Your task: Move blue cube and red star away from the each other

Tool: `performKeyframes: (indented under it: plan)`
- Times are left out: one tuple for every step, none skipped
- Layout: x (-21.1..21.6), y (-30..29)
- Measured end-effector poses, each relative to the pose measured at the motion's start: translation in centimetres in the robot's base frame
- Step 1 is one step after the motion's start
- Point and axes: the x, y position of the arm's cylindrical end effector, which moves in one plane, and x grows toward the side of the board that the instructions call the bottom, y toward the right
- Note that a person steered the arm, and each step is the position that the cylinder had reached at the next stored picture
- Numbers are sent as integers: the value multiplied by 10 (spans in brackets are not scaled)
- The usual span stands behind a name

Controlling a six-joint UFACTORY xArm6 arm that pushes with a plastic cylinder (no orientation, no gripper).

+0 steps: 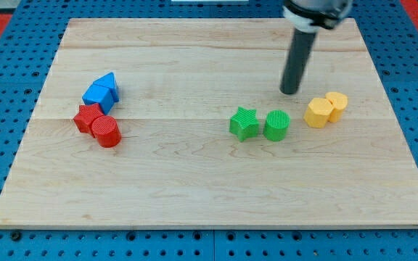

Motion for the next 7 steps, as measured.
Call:
performKeyframes:
  plan:
    - [-33,-71]
    - [-46,-141]
    - [-52,-153]
    - [-13,-175]
    - [13,-208]
    - [40,-245]
    - [61,-282]
